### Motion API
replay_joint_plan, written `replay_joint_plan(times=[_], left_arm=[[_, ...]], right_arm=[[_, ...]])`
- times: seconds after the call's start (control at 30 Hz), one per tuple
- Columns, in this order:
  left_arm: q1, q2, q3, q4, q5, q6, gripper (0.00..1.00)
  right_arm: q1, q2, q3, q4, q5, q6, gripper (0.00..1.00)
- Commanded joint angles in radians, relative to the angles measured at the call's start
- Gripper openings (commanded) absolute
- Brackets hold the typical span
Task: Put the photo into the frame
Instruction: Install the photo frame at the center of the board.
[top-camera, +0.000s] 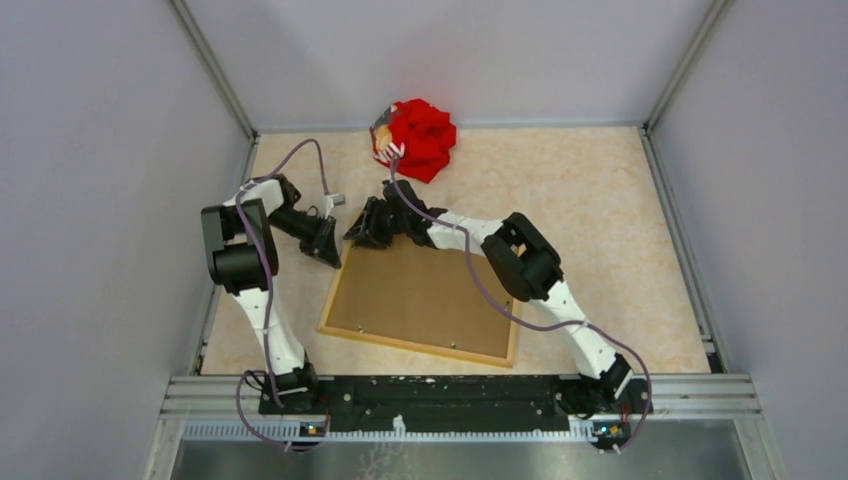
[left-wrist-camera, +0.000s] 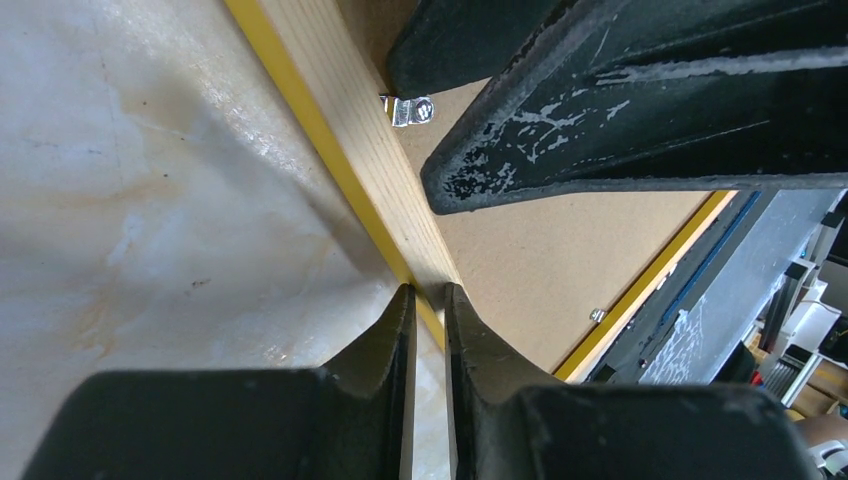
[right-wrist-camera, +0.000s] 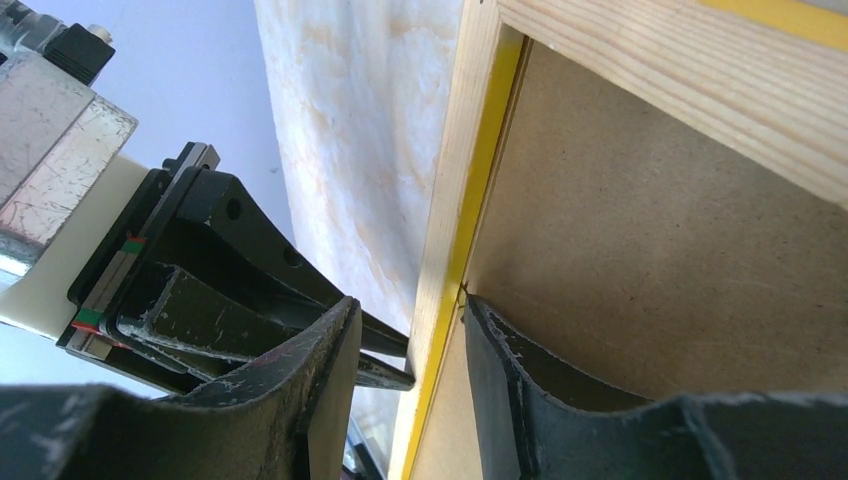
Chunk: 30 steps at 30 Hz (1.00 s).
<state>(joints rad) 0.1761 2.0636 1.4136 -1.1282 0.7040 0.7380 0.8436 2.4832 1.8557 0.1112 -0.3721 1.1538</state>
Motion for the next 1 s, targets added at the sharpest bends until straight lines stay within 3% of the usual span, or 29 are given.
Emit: replay_joint_plan(times=[0.0, 0.97], left_arm=[[-0.019, -0.002, -0.019, 0.030, 0.000, 0.051, 0.18], [-0.017, -0.023, -0.041, 0.030, -0.038, 0.049, 0.16]], right_arm=[[0.021, 0.023, 0.057, 0.005, -0.028, -0.007, 0.43], [0.013, -0.010, 0.146, -0.095, -0.061, -0.102, 0.44]])
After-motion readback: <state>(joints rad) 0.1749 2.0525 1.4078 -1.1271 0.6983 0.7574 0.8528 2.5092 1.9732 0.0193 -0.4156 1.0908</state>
